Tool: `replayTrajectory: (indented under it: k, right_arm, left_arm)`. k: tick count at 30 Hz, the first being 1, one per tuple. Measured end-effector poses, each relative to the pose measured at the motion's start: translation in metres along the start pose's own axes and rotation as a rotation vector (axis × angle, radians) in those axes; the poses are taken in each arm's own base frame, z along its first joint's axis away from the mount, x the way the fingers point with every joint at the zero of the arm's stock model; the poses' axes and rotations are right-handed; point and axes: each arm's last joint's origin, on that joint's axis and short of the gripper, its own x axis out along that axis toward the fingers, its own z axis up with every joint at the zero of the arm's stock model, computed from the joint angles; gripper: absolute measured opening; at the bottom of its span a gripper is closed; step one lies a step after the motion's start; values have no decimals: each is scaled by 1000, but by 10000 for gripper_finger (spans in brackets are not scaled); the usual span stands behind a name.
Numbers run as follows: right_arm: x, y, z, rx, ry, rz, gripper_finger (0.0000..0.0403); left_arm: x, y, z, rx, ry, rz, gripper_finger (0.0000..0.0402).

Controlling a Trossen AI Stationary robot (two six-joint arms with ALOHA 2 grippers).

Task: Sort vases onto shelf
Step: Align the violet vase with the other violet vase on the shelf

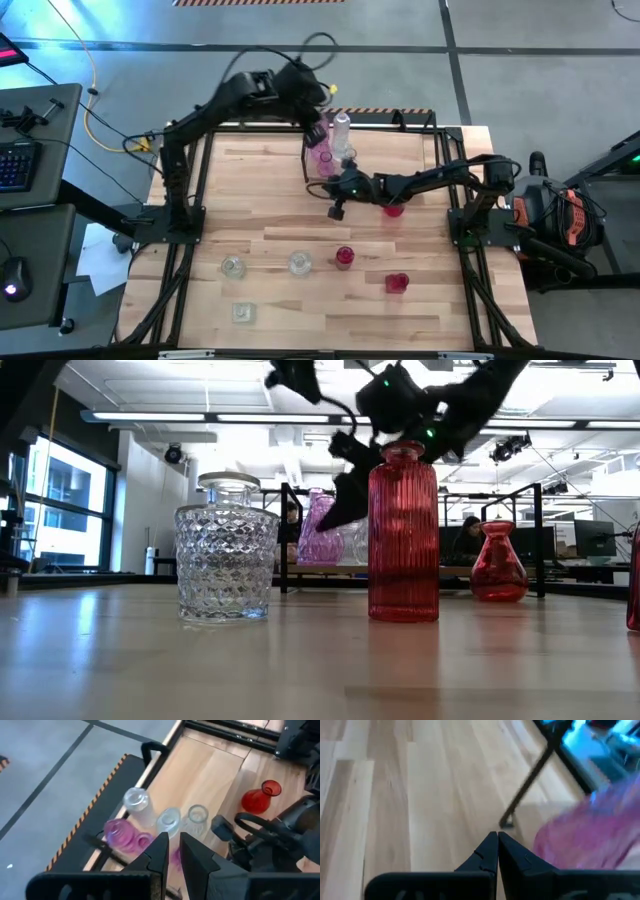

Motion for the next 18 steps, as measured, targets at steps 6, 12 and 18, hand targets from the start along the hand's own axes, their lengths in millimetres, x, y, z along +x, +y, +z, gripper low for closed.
replayTrajectory:
  k: [6,12,18]
  right_arm:
    - [-2,-6,19,-128,129,-12,0]
    - [-12,-12,29,-226,315,162,0]
    - [-15,-32,44,-235,347,180,0]
  left_arm:
    - [-43,18,-15,-21,37,93,35]
    - [-105,36,-35,-110,-23,189,35]
    - [-180,44,-61,-185,-197,207,35]
